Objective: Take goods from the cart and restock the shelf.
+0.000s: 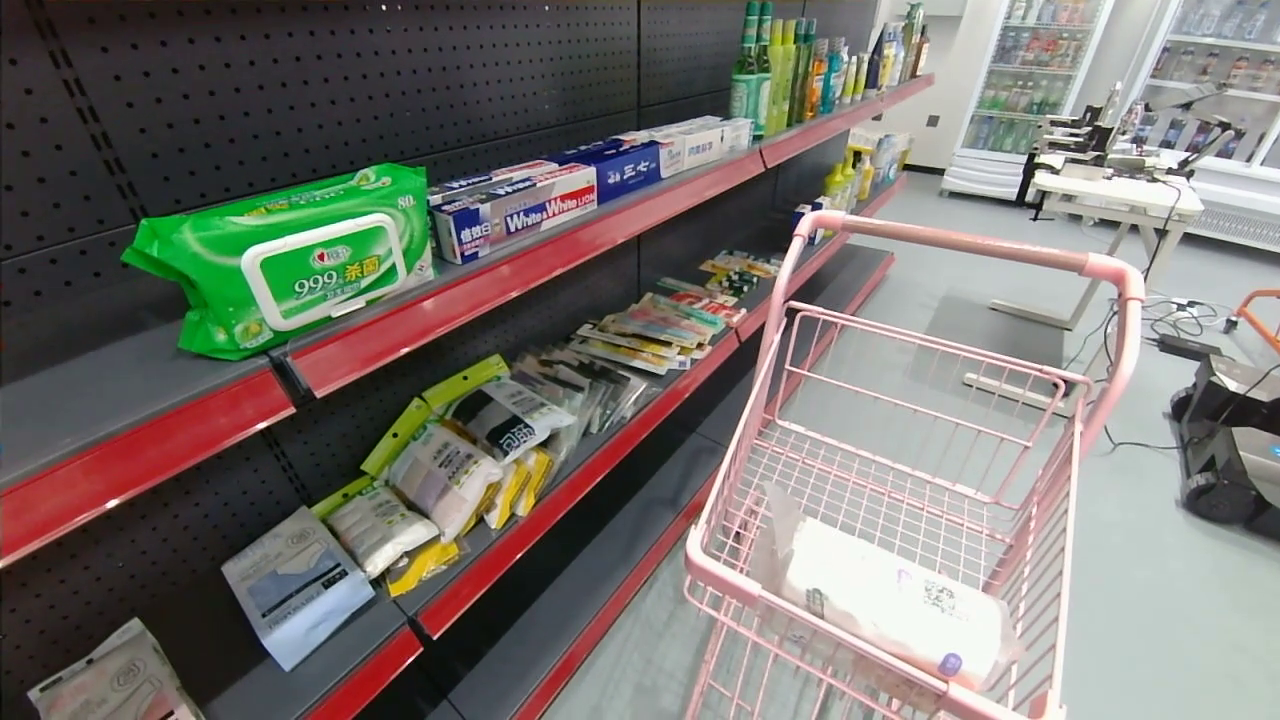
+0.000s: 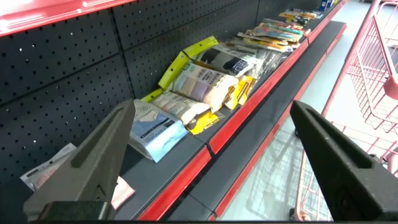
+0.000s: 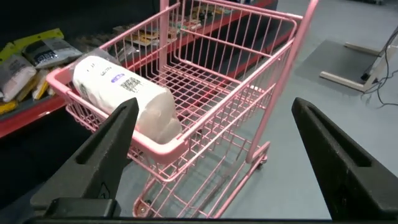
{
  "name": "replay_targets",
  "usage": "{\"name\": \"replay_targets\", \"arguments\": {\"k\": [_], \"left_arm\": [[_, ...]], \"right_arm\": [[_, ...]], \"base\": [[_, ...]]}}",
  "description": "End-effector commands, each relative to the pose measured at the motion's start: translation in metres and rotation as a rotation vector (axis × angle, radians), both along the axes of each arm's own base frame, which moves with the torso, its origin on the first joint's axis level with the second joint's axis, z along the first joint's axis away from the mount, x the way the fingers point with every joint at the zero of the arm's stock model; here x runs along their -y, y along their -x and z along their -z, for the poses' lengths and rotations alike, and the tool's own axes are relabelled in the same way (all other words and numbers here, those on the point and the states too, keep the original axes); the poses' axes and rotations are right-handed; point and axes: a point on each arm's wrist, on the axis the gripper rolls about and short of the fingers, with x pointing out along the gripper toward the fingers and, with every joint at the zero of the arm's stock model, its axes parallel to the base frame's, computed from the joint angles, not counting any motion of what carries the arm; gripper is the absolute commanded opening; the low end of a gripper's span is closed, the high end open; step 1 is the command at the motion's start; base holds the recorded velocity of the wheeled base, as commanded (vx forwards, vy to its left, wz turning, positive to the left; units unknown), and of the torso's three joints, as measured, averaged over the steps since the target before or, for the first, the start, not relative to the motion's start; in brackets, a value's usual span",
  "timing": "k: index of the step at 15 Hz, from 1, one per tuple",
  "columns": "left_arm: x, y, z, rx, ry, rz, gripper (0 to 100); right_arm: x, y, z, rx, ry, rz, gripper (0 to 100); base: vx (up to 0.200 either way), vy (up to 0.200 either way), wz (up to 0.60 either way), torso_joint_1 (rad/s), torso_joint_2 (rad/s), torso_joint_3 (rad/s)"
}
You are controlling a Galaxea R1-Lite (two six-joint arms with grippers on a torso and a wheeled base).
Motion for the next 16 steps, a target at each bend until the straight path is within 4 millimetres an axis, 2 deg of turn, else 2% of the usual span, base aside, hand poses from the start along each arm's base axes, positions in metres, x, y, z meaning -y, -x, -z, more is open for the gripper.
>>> {"name": "replay_targets", "arguments": {"k": [1,2,4,5,6,7,8,9,10,12,13,16], "left_arm": [[0.000,0.000,0.000,0.000,0.000,0.000,100],[0.000,0.000,0.000,0.000,0.000,-0.002,100],[0.000,0.000,0.000,0.000,0.000,-0.002,100],[0.000,0.000,0.000,0.000,0.000,-0.002,100],[0.000,0.000,0.000,0.000,0.000,0.000,100],[0.000,0.000,0.000,0.000,0.000,-0.002,100],[0.000,0.000,0.000,0.000,0.000,0.000,100],[0.000,0.000,0.000,0.000,0.000,-0.002,100],[0.000,0.000,0.000,0.000,0.000,0.000,100],[0.000,0.000,0.000,0.000,0.000,-0.002,100],[0.000,0.000,0.000,0.000,0.000,0.000,100],[0.000,0.000,0.000,0.000,0.000,0.000,100]], "right_arm": [[-0.001,-0.050,-0.141,-0.057,-0.011,-0.030,100],[-0.001,-0.067,-0.146,-0.146,0.064,-0.041,100],[-0.003,-0.104,-0.130,-0.336,0.227,-0.114,100],[-0.003,-0.104,-0.130,-0.336,0.227,-0.114,100],[-0.006,-0.148,-0.121,-0.490,0.217,-0.198,100],[-0.008,-0.167,-0.114,-0.557,0.224,-0.222,100],[-0.016,-0.203,-0.102,-0.678,0.235,-0.279,100],[-0.023,-0.227,-0.094,-0.746,0.236,-0.338,100],[-0.034,-0.244,-0.088,-0.789,0.241,-0.424,100],[-0.058,-0.268,-0.081,-0.887,0.296,-0.538,100],[-0.064,-0.275,-0.079,-0.927,0.326,-0.574,100],[-0.069,-0.288,-0.073,-1.007,0.368,-0.617,100]], "base": [[0.000,0.000,0.00,0.000,0.00,0.000],[0.000,0.000,0.00,0.000,0.00,0.000],[0.000,0.000,0.00,0.000,0.00,0.000],[0.000,0.000,0.00,0.000,0.00,0.000],[0.000,0.000,0.00,0.000,0.00,0.000],[0.000,0.000,0.00,0.000,0.00,0.000],[0.000,0.000,0.00,0.000,0.00,0.000],[0.000,0.000,0.00,0.000,0.00,0.000],[0.000,0.000,0.00,0.000,0.00,0.000],[0.000,0.000,0.00,0.000,0.00,0.000],[0.000,0.000,0.00,0.000,0.00,0.000],[0.000,0.000,0.00,0.000,0.00,0.000]]}}
